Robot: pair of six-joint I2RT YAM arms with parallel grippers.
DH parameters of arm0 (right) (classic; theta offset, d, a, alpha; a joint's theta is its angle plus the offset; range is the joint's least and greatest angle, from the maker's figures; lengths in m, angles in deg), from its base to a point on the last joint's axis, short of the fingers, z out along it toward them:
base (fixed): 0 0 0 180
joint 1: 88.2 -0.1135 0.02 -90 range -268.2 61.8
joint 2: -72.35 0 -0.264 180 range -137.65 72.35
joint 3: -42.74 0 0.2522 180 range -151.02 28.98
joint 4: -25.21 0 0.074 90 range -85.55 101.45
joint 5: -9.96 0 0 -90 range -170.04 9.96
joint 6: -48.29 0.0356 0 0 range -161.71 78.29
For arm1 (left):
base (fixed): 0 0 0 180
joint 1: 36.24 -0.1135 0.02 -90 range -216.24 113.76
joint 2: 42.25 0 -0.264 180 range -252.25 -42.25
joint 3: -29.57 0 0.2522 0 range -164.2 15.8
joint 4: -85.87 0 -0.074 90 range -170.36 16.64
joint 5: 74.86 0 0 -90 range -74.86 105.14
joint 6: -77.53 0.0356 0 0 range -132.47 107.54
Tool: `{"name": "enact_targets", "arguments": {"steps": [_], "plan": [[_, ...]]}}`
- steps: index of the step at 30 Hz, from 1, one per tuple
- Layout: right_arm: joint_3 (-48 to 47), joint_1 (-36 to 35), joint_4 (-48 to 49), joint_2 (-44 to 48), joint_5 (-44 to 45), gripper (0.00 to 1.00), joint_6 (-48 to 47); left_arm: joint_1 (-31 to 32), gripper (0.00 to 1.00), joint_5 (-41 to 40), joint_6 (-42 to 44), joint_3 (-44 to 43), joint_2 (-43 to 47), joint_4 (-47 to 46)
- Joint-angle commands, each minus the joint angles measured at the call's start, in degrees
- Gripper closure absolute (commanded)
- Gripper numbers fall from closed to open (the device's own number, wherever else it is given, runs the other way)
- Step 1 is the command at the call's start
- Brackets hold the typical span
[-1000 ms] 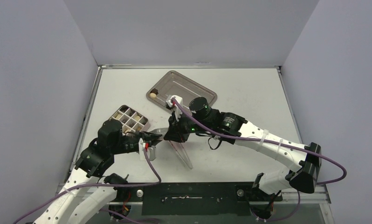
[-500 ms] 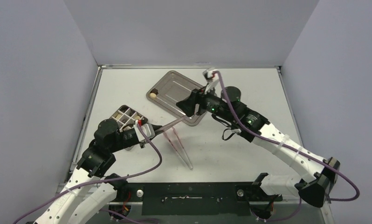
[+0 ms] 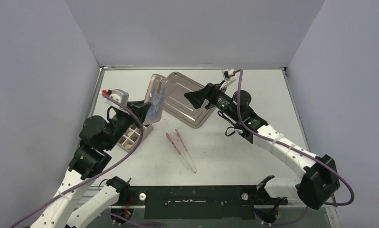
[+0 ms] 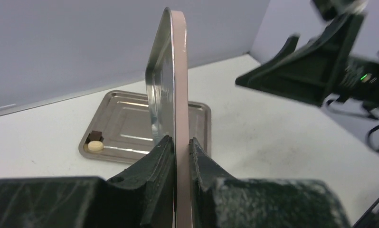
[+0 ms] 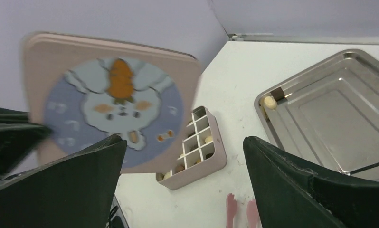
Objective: Pack the chocolate
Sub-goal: Pick up the box lid from the center of the board.
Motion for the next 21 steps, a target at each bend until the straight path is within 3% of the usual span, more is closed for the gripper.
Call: {"name": "enact_targets", "arguments": {"steps": [1, 4, 9, 16, 21], "plan": [[5.28, 6.96, 23.21, -4.72, -16.46, 0.00, 14.16, -0.22, 1.00, -8.02, -11.98, -5.91, 0.17, -5.97], [7.32, 8.46, 38.06, -8.73, -22.39, 0.00, 21.11, -0.22, 1.00, -6.09, -16.77, -6.86, -0.14, -7.58], [8.99, 9.48, 52.80, -14.88, -25.69, 0.00, 31.42, -0.22, 1.00, -0.46, -27.40, -4.06, 0.04, -17.01], [9.02, 10.39, 76.64, -24.55, -28.12, 0.00, 45.65, -0.31, 1.00, 1.48, -32.89, -2.41, -0.15, -22.47], [6.27, 10.08, 83.06, -28.15, -29.90, 0.00, 49.64, -0.31, 1.00, 2.85, -36.58, -1.15, -1.19, -24.93]]}}
